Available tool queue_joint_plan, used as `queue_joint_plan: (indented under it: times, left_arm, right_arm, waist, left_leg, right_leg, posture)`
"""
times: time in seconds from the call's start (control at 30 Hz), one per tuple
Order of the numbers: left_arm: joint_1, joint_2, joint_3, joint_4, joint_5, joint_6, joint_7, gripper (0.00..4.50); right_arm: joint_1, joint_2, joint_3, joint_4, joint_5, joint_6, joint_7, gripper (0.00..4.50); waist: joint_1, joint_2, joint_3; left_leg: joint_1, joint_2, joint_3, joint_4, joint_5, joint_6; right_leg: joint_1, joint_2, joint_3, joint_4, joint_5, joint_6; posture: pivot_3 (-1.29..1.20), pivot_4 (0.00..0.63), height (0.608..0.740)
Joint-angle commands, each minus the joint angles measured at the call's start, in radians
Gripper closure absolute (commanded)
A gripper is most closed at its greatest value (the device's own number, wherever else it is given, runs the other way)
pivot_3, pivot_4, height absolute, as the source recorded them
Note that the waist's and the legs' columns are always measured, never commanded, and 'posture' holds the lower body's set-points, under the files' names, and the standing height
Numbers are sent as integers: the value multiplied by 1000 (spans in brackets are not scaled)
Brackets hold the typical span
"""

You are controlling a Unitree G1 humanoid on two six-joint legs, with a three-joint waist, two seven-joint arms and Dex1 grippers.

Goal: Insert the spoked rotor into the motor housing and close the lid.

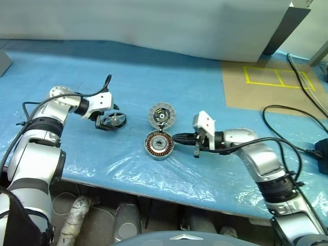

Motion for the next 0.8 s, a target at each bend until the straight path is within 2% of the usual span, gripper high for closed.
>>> queue_joint_plan:
  times: [0.03, 0.43, 0.57, 0.67, 0.8]
  left_arm:
    - [-52, 0, 5, 40, 26, -41, 25, 0]
    - [-126, -10, 5, 119, 104, -63, 90, 0]
    - [-159, -21, 87, 120, 11, 26, -65, 0]
    - [-158, 0, 84, 111, 24, 5, -107, 0]
    - [-160, 7, 68, 127, 71, 8, 14, 0]
  right_arm:
    - [22, -43, -49, -95, 47, 27, -4, 4464]
    - [91, -40, -36, -149, 51, 60, -119, 4464]
    - [116, -51, -40, -164, 52, 65, -132, 4464]
    - [131, -55, -35, -173, 49, 64, -140, 4464]
    - [134, -47, -18, -168, 42, 59, -152, 4464]
  waist:
    - [0, 0, 0]
    - [0, 0, 0]
    - [1, -1, 1]
    - [2, -1, 1]
    - [1, -1, 1]
  left_leg:
    - [0, 0, 0, 0, 0, 0]
    - [0, 0, -1, 0, 0, 0]
    - [0, 0, -1, 0, 0, 0]
    - [0, -1, -1, 0, 0, 0]
    - [0, 0, -1, 0, 0, 0]
  right_leg:
    - [0, 0, 0, 0, 0, 0]
    - [0, 0, 0, 0, 0, 0]
    - [0, 0, -1, 0, 0, 0]
    - [0, -1, -1, 0, 0, 0]
    - [0, 0, -1, 0, 0, 0]
  posture:
    - [0, 150, 740]
    - [0, 150, 740]
    - [0, 150, 740]
    - [0, 150, 740]
    - [0, 150, 740]
